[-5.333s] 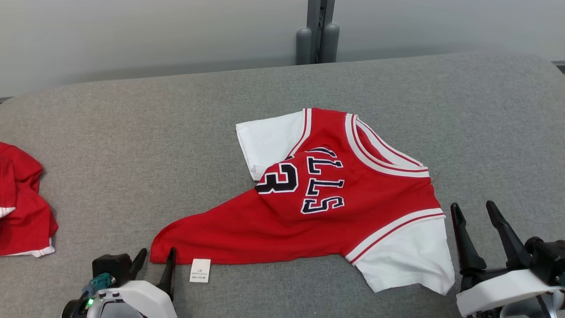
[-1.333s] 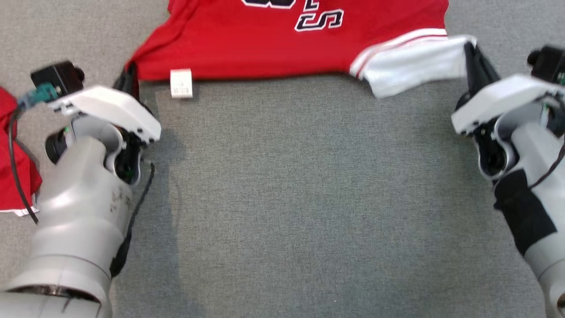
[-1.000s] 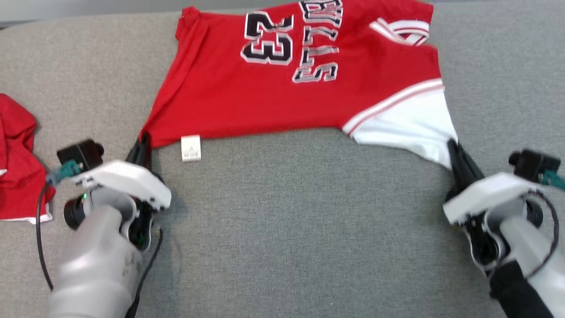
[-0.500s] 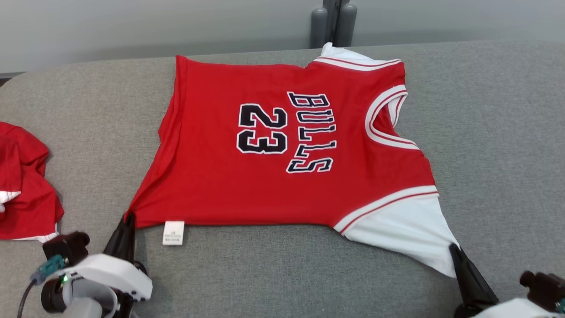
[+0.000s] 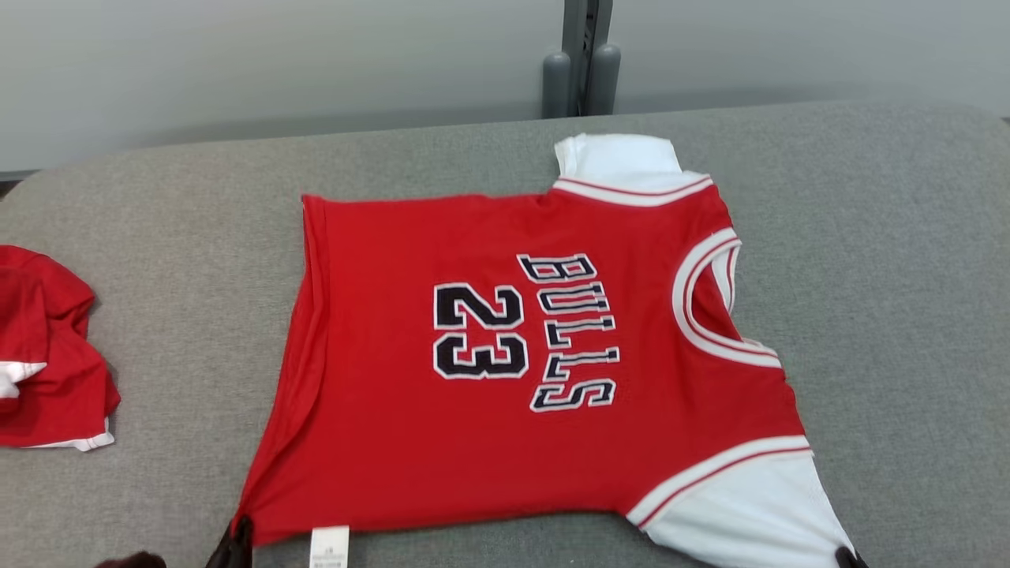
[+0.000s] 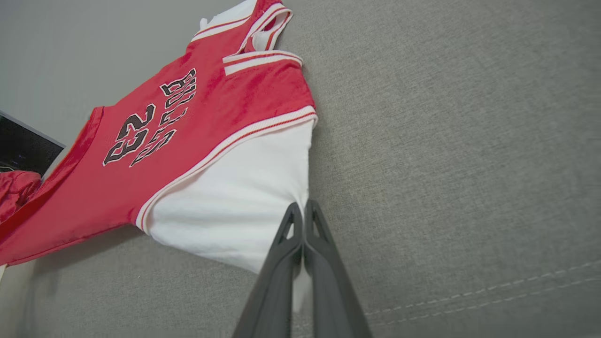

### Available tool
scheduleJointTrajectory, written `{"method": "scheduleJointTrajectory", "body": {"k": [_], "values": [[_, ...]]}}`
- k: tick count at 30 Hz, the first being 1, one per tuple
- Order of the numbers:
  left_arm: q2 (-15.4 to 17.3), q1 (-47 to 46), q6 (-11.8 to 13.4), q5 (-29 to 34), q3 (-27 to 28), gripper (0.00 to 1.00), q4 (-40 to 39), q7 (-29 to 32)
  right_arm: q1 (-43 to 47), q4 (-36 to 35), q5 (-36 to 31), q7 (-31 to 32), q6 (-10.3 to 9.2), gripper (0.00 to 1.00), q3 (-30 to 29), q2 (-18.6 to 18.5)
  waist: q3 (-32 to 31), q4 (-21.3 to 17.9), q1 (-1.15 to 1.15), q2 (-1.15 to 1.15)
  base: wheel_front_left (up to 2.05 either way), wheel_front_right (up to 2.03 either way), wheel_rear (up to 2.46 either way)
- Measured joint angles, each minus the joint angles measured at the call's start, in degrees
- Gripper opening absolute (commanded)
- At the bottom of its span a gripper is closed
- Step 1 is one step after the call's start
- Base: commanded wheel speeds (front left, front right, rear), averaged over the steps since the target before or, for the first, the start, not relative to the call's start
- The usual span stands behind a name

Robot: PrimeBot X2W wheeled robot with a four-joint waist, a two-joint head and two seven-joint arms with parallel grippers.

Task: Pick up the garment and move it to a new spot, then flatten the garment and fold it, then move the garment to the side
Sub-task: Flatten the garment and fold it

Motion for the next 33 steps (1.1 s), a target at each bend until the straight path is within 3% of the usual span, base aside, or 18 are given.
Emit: {"method": "scheduleJointTrajectory", "body": {"k": [5, 12, 21, 33], "values": [[1.18, 5.70, 3.70, 0.30, -0.33, 0.00, -7.50, 3.36, 3.17, -2.63, -1.66, 2.92, 0.00, 0.00, -2.52, 1.92, -1.48, 0.77, 0.00, 0.00, 0.00, 0.00, 0.00], [2.10, 4.81, 4.30, -0.53, -1.51, 0.00, -9.81, 8.17, 1.47, -2.80, 1.02, 4.27, 0.00, 0.00, -2.60, 3.28, -1.93, 0.71, 0.00, 0.00, 0.00, 0.00, 0.00], [4.02, -5.81, 1.22, -4.15, -0.13, 0.00, -7.94, 13.27, -9.74, -0.05, 13.46, 3.55, -0.01, 0.00, -2.14, 3.68, 1.26, -0.33, 0.00, 0.00, 0.00, 0.00, 0.00], [3.65, -15.01, -1.29, -5.06, 0.10, 0.00, -0.21, 13.35, -26.01, 9.39, 14.19, 3.02, -0.01, 0.00, 0.10, 3.28, 5.55, -0.87, 0.00, 0.00, 0.00, 0.00, 0.00]]}}
